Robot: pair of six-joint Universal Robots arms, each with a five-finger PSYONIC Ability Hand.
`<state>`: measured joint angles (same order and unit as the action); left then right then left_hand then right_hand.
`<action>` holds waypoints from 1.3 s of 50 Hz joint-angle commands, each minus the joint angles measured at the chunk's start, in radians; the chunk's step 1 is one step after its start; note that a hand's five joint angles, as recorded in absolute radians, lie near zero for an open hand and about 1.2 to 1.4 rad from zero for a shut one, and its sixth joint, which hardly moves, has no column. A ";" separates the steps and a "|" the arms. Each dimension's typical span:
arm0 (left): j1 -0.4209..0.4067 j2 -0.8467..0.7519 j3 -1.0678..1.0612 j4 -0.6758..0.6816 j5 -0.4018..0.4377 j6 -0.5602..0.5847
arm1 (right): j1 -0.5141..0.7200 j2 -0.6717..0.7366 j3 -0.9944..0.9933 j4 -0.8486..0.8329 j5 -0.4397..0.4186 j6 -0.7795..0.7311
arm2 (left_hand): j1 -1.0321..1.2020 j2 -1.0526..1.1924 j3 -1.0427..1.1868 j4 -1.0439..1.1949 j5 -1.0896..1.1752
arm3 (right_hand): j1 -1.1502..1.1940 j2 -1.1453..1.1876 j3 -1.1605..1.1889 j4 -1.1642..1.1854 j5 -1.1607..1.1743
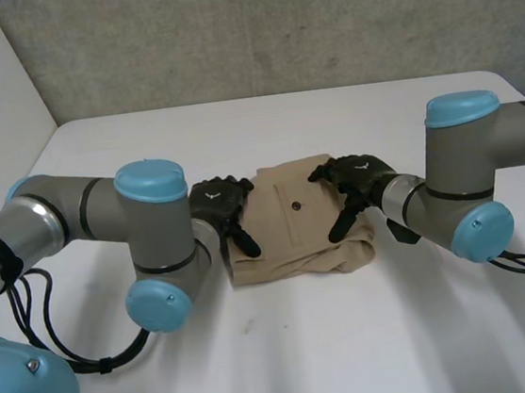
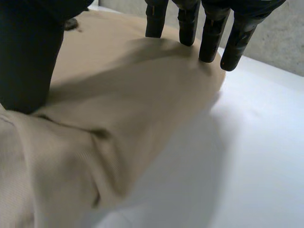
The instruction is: Fold the shorts.
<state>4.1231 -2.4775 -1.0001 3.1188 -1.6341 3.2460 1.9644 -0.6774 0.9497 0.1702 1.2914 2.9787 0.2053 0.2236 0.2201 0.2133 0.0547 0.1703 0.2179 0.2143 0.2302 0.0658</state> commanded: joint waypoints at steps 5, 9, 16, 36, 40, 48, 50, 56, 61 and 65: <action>-0.009 0.003 0.000 -0.009 0.007 0.104 | -0.007 -0.019 -0.005 0.034 0.011 -0.053 | 0.061 0.043 0.046 0.053 0.037 | 0.004 -0.043 -0.040 -0.056 -0.066; -0.024 0.031 0.001 -0.016 0.008 0.100 | 0.004 -0.071 -0.003 0.038 0.011 -0.063 | 0.046 0.028 0.032 0.038 0.022 | 0.004 -0.043 -0.040 -0.056 -0.066; -0.034 0.284 -0.044 -0.017 0.004 0.040 | 0.007 -0.318 0.067 -0.046 0.032 -0.050 | 0.023 0.005 0.008 0.015 -0.001 | 0.004 -0.043 -0.040 -0.056 -0.066; 0.164 0.884 -0.267 -0.253 -0.016 -0.118 | -0.009 -0.846 0.385 -0.091 0.379 -0.018 | 0.035 0.016 0.020 0.027 0.011 | 0.004 -0.043 -0.040 -0.056 -0.066; 0.169 0.939 -0.304 -0.260 -0.015 -0.117 | -0.009 -0.866 0.394 -0.015 0.375 -0.012 | 0.020 0.002 0.005 0.012 -0.004 | 0.004 -0.043 -0.040 -0.056 -0.066; 0.164 0.954 -0.305 -0.261 -0.015 -0.120 | -0.009 -0.880 0.391 0.009 0.370 -0.010 | -0.021 -0.039 -0.036 -0.029 -0.045 | 0.004 -0.043 -0.040 -0.056 -0.066; 0.163 0.954 -0.301 -0.261 -0.015 -0.120 | -0.009 -0.880 0.394 0.015 0.364 -0.010 | -0.027 -0.045 -0.042 -0.035 -0.051 | 0.004 -0.043 -0.040 -0.056 -0.066; 0.163 0.947 -0.310 -0.260 -0.012 -0.118 | -0.010 -0.880 0.409 0.022 0.307 -0.010 | -0.027 -0.045 -0.042 -0.035 -0.051 | 0.004 -0.043 -0.040 -0.056 -0.066; 0.167 0.939 -0.310 -0.260 -0.010 -0.117 | -0.010 -0.880 0.416 0.022 0.246 -0.010 | -0.027 -0.045 -0.042 -0.035 -0.051 | 0.004 -0.043 -0.040 -0.056 -0.066; 0.169 0.930 -0.316 -0.260 -0.006 -0.117 | -0.012 -0.878 0.423 0.023 0.194 -0.009 | -0.027 -0.045 -0.042 -0.035 -0.051 | 0.004 -0.043 -0.040 -0.056 -0.066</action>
<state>4.2879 -1.5340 -1.3096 2.8593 -1.6444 3.1281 1.9545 -1.5570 1.3633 0.1923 1.5646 2.9687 0.2120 0.2092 0.2149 0.2088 0.0516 0.1666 0.2178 0.2108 0.2302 0.0641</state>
